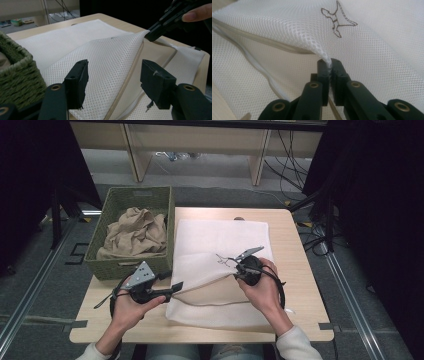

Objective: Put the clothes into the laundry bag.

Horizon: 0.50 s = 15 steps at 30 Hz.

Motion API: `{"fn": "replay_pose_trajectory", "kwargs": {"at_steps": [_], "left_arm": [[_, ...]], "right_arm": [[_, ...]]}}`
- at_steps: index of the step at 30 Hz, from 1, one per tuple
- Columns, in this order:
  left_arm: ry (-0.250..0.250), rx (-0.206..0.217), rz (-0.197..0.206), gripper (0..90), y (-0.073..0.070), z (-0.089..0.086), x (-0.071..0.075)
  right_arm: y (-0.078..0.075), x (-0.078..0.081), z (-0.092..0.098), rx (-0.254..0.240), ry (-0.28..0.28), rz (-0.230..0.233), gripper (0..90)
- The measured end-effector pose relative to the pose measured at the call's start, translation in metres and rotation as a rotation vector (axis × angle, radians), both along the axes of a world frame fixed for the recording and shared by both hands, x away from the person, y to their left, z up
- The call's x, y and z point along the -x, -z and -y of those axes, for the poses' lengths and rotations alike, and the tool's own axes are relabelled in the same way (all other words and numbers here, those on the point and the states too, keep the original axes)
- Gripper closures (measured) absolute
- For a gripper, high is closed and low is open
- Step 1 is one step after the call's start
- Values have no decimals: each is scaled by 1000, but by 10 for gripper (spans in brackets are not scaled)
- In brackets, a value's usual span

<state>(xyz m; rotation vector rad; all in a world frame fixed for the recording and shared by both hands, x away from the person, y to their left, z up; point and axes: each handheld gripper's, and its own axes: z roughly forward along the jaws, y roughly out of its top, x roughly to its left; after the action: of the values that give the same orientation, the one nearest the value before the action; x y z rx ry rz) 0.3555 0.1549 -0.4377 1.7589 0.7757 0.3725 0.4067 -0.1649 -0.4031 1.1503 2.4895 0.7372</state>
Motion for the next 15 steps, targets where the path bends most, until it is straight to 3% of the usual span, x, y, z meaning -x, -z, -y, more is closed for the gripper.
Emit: {"fn": "replay_pose_trajectory", "kwargs": {"at_steps": [7,15], "left_arm": [[-5,27,69,353,-9,-3,1],[-39,35,101,325,-16,-8,0]], "right_arm": [[-13,2,2,-43,25,75,874],[-23,2,0,-79,57,107,875]]}}
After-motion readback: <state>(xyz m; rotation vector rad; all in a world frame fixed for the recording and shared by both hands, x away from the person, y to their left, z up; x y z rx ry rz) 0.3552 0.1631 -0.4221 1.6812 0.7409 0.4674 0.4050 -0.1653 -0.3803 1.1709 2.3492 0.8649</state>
